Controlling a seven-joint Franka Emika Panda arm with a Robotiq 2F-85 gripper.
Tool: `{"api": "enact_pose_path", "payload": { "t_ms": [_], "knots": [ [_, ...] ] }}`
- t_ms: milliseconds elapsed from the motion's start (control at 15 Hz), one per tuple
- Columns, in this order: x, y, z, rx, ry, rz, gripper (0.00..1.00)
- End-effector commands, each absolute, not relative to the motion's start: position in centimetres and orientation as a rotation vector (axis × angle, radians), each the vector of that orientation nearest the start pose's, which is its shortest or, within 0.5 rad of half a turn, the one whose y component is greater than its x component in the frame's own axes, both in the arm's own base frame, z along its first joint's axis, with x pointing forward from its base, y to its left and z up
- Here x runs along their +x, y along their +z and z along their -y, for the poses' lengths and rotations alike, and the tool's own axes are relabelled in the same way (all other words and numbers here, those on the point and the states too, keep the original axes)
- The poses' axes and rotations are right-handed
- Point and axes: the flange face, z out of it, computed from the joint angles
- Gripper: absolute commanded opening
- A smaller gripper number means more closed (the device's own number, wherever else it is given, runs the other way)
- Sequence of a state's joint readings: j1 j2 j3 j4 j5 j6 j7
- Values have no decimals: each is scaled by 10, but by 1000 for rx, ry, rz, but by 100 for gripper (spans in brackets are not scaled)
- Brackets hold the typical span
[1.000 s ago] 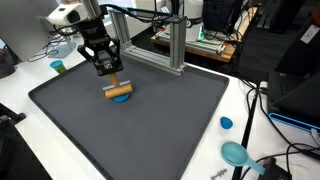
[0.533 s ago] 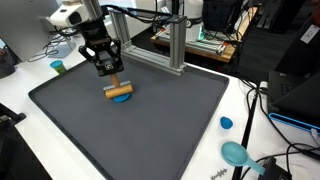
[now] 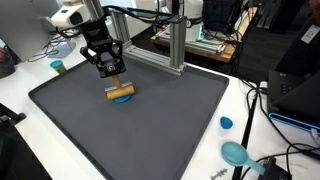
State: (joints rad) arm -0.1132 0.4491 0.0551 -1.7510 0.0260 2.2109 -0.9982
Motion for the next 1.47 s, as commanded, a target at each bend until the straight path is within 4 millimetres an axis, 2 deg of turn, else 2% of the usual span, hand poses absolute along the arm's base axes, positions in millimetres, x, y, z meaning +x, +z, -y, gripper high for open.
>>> {"api": "enact_pose_path", "payload": {
  "t_ms": [0,267,333,467,533,733,1400],
  "knots": [
    [657,295,29,-2720,-45,1320,22],
    [656,294,31,-2702,-28,1303,22],
    [660,316,43,-2779,-69,1335,47],
    [660,316,43,-2778,-71,1332,47],
    [660,316,43,-2777,-71,1331,22],
    [665,300,36,-2763,-101,1348,22],
    [668,290,26,-2740,-117,1351,22]
  ]
}}
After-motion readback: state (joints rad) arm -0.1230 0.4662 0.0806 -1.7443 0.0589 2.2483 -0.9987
